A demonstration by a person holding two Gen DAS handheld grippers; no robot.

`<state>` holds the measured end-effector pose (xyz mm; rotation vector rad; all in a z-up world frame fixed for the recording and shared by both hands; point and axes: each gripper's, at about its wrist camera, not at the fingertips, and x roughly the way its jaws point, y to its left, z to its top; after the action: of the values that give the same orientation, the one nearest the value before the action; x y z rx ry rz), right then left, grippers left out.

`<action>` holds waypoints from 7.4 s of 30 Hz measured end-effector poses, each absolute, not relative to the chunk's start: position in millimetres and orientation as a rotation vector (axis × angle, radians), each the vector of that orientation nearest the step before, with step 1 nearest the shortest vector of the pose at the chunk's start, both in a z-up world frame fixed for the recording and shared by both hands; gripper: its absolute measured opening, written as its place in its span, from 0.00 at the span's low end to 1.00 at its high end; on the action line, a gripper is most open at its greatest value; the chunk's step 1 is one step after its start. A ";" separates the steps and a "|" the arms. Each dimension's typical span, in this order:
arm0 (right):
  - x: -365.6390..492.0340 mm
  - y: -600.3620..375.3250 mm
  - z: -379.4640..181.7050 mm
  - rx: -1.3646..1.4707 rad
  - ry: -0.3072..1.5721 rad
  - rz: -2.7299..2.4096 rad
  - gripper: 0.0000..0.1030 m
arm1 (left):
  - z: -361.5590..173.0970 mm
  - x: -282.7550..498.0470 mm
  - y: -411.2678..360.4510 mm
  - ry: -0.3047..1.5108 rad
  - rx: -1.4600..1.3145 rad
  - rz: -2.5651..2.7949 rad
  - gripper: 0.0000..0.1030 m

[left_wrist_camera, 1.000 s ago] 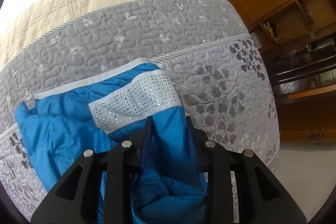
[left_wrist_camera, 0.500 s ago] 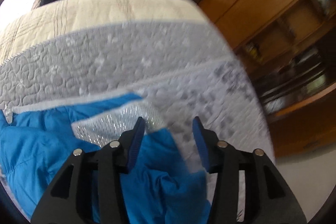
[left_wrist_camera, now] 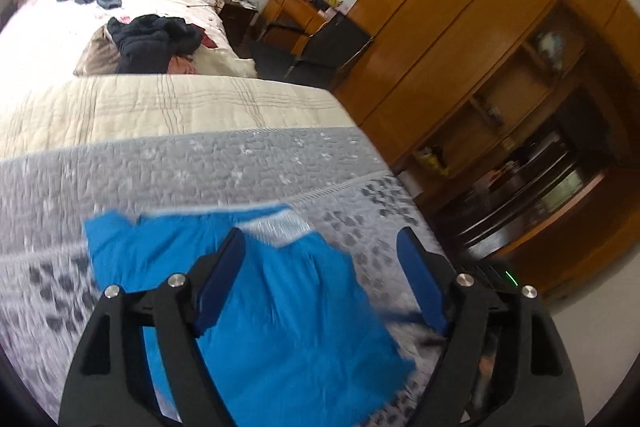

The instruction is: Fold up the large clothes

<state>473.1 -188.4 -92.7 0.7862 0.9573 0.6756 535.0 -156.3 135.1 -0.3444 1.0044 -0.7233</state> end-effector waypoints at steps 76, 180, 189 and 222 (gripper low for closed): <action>436.9 -155.2 -124.2 0.353 1.052 0.662 0.08 | -18.0 488.5 -209.9 1.276 -0.278 -1.039 0.61; 500.9 -17.3 -123.2 0.748 1.166 1.060 0.36 | -14.4 338.8 -66.6 1.421 -0.747 -0.739 0.68; 455.8 72.8 -161.3 0.700 1.273 1.099 0.36 | -57.2 282.2 -12.8 1.419 -0.847 -0.715 0.72; 391.3 29.1 -118.6 0.385 1.061 0.640 0.41 | 29.5 267.7 -16.5 1.148 -0.855 -0.944 0.85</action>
<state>391.3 29.1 -118.6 0.3852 1.0609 0.6404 267.7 -16.5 29.5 -0.8546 1.1484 -0.9438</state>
